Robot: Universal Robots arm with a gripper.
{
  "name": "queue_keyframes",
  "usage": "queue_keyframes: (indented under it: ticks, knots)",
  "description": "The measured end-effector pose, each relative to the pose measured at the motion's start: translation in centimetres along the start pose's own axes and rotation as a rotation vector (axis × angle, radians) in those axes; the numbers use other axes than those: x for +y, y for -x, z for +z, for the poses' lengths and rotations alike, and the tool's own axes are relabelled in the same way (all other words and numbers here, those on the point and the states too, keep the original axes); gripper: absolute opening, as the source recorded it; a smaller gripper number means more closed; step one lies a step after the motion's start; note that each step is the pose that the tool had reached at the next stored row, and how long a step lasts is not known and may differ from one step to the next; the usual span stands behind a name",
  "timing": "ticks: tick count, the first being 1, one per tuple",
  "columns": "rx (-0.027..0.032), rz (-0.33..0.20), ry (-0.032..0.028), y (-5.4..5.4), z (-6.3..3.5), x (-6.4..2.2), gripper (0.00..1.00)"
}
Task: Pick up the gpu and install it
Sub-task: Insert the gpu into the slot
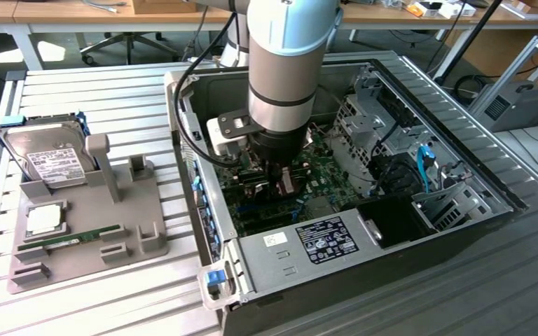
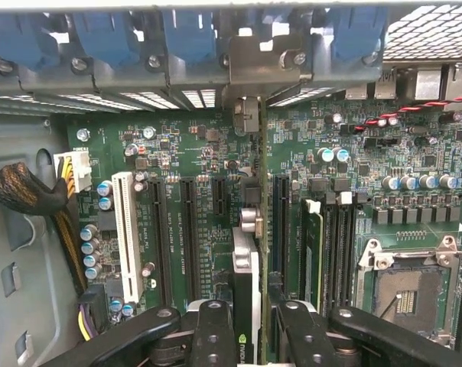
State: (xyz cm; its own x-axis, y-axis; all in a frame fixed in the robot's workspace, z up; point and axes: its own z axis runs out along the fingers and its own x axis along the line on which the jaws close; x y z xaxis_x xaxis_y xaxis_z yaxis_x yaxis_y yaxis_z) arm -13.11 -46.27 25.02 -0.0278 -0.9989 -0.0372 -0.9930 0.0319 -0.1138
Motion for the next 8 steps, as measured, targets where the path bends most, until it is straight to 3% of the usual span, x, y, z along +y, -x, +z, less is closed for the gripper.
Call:
queue_keyframes:
  ticks: [8]
  knots:
    - [-0.0002, 0.001, -0.0002, 0.00, 0.14, 0.02, 0.27]
